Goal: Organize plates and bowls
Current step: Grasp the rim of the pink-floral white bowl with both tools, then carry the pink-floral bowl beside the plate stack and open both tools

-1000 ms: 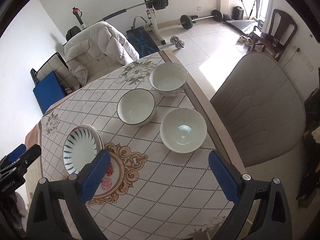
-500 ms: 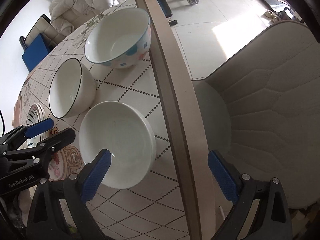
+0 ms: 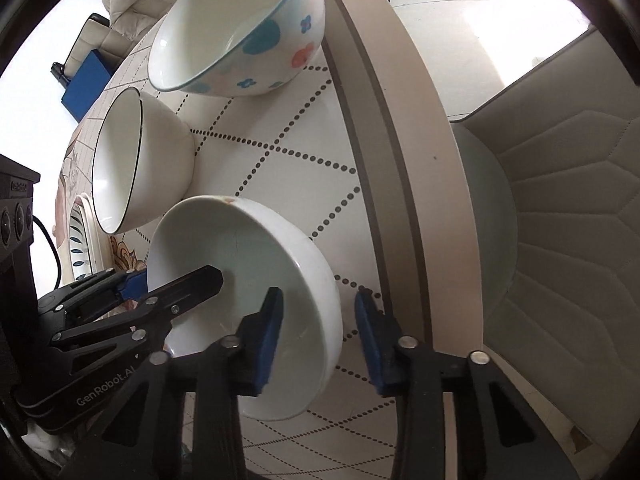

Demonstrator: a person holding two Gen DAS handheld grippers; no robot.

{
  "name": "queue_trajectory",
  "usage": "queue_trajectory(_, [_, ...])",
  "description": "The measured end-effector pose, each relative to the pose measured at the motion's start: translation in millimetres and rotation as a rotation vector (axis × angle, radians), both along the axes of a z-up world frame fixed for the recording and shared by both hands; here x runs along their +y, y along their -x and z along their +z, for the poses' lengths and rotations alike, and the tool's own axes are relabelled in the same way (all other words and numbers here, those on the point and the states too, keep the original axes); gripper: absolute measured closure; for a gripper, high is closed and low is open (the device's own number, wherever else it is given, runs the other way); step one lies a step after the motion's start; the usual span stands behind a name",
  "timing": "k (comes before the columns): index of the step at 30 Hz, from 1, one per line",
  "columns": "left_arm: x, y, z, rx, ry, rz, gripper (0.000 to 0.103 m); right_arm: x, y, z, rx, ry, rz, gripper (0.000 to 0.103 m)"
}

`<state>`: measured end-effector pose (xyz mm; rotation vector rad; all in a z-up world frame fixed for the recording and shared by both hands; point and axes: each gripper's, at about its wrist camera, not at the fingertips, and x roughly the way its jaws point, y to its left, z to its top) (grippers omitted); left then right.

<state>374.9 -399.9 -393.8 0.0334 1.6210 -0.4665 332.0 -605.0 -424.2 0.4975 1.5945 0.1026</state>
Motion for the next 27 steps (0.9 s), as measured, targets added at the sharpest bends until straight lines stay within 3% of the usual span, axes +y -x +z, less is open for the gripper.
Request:
queue_trajectory(2, [1.9,-0.7,1.2,0.006,0.012,0.014,0.084,6.2,-5.6,-4.4,0.01,0.007,0.007,0.074])
queue_trajectory(5, [6.4,0.5,4.4,-0.008,0.0,0.025,0.087,9.2,-10.4,-4.4,0.012,0.021,0.023,0.084])
queue_trajectory(19, [67.2,7.4,27.6,-0.056,-0.026,0.079,0.087,60.3,-3.3,-2.3,0.03,-0.038,0.086,0.085])
queue_trajectory(27, [117.0,9.2,25.9,-0.037,-0.063,0.153,0.087,106.6,-11.0,-1.2,0.042,-0.047,0.168,0.085])
